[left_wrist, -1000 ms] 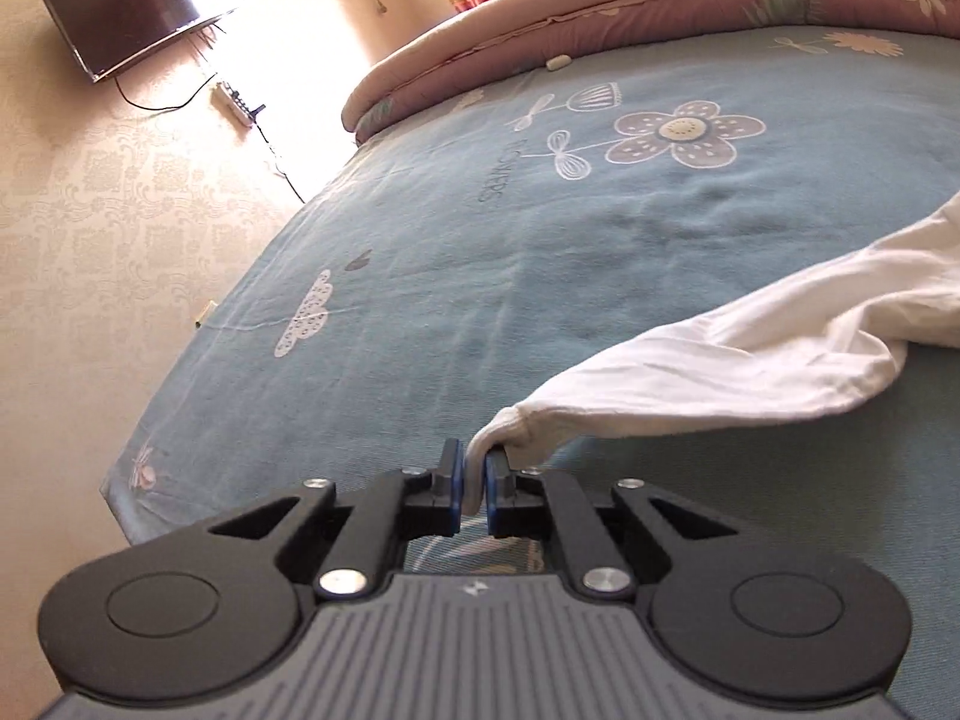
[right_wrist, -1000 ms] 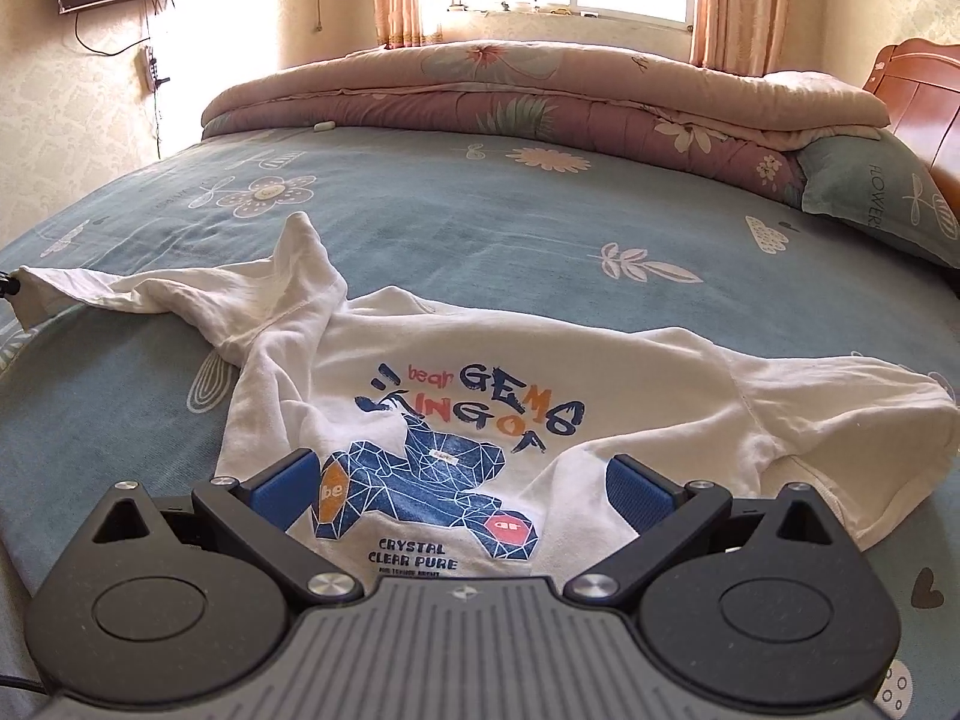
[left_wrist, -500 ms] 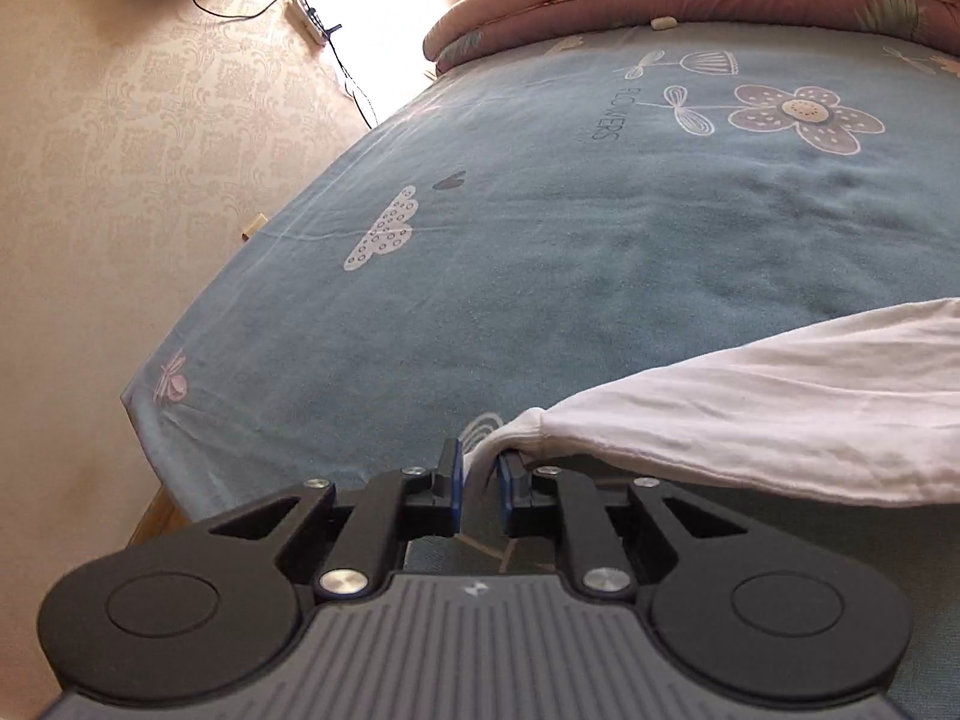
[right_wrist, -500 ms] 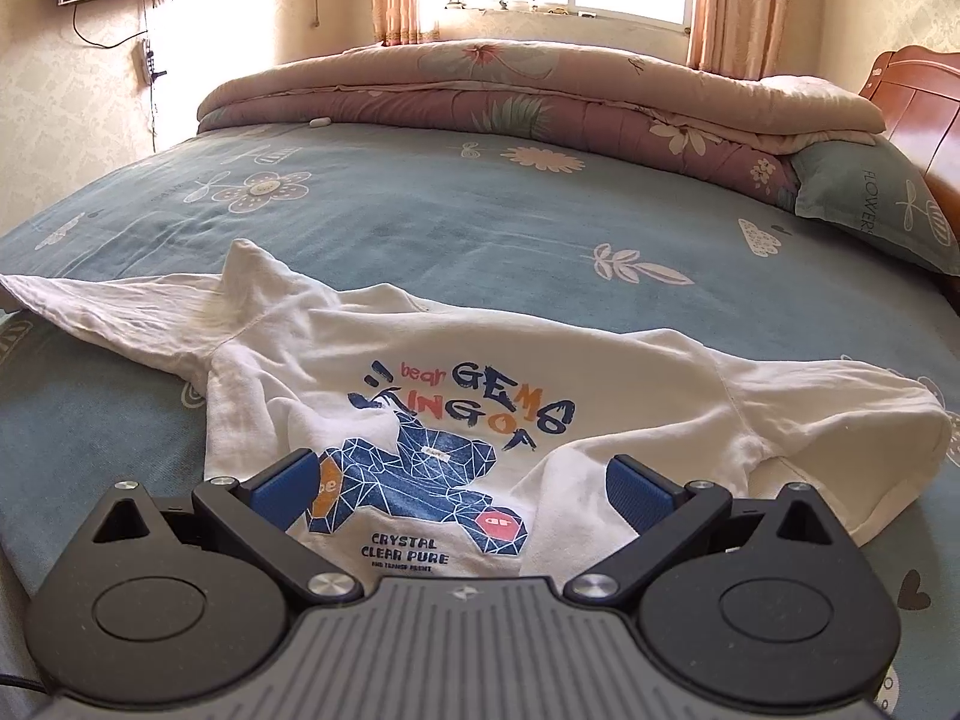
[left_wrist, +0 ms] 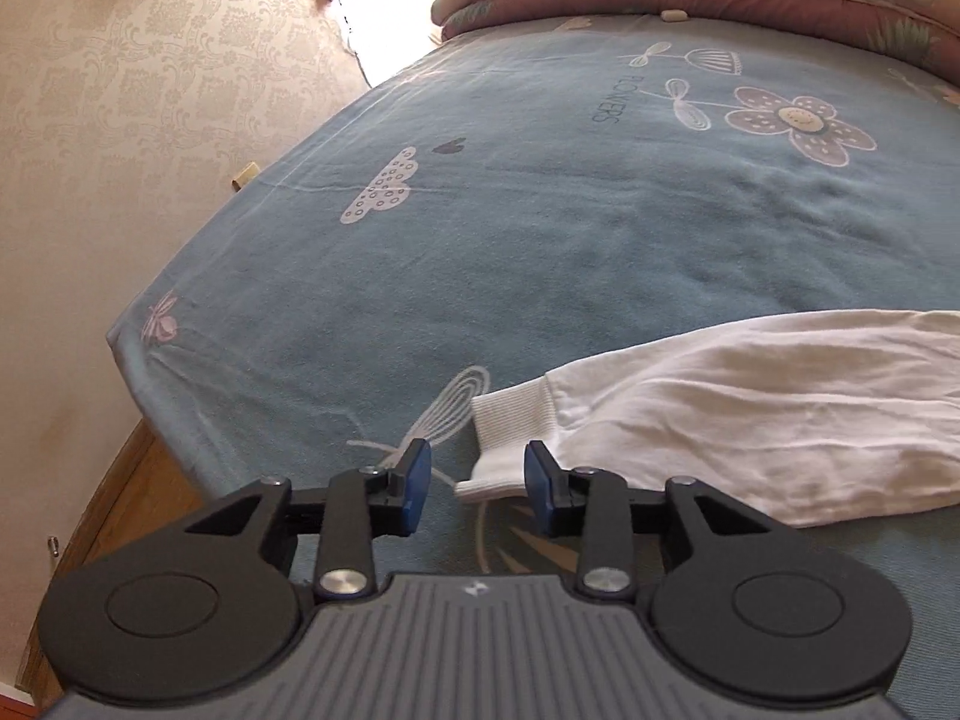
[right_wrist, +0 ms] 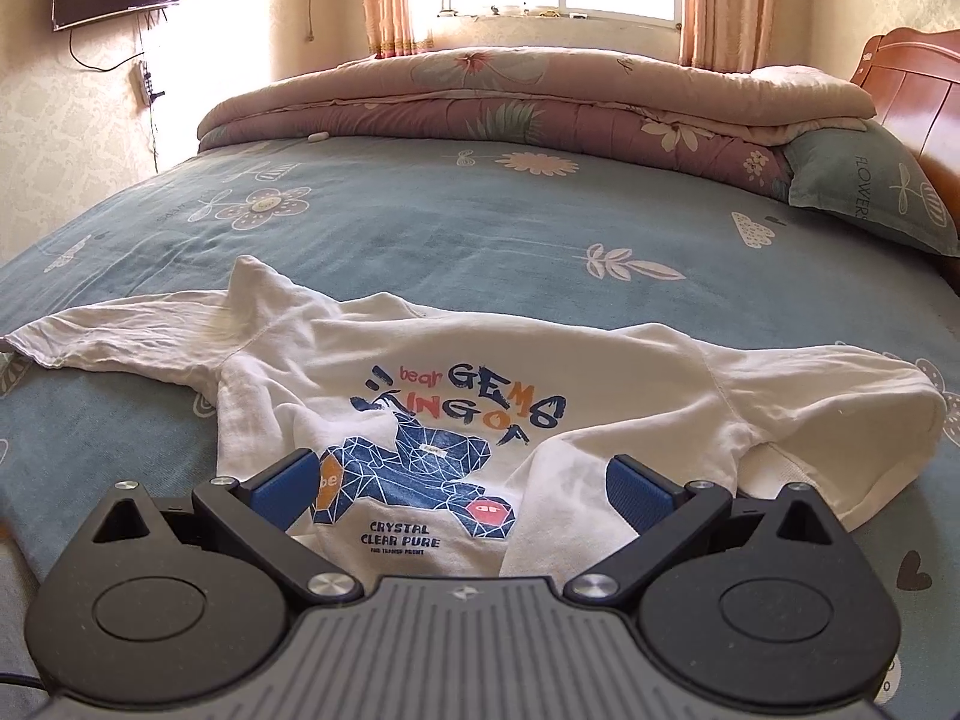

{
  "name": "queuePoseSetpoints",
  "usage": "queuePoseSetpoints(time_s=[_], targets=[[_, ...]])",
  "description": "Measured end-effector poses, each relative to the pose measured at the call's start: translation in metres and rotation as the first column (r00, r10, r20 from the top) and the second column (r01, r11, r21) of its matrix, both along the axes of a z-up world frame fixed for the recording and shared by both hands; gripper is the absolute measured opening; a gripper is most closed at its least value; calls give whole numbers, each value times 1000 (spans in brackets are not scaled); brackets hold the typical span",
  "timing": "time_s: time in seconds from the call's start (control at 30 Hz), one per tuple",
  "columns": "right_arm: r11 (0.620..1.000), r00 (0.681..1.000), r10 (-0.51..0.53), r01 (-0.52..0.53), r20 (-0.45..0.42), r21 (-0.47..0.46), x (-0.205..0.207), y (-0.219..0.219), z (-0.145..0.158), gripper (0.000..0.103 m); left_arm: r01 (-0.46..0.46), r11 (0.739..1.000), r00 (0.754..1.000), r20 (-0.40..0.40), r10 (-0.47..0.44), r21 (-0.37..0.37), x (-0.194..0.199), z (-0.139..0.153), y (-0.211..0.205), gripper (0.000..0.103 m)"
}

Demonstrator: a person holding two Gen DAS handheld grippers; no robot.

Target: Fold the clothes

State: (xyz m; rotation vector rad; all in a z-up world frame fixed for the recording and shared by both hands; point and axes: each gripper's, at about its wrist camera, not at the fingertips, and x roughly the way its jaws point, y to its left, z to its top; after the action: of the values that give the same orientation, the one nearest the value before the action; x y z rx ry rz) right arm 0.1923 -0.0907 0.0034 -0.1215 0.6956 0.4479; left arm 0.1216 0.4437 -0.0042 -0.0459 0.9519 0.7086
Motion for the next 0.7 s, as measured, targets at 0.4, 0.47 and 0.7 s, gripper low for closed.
queuePoseSetpoints(time_s=[0.4,0.47,0.7], targets=[[996,998,-38,34,-50,-80,-23,-62,-17,103,582,784,812,193,-550,-215,81,9,-214,49],[996,997,-26,20,-74,-87,-29,-74,-23,103,643,723,766,222,-604,-252,84,6,-249,50],[995,988,-11,-4,-154,-97,-43,-102,-48,103,756,544,648,291,-704,-365,74,-12,-344,51]])
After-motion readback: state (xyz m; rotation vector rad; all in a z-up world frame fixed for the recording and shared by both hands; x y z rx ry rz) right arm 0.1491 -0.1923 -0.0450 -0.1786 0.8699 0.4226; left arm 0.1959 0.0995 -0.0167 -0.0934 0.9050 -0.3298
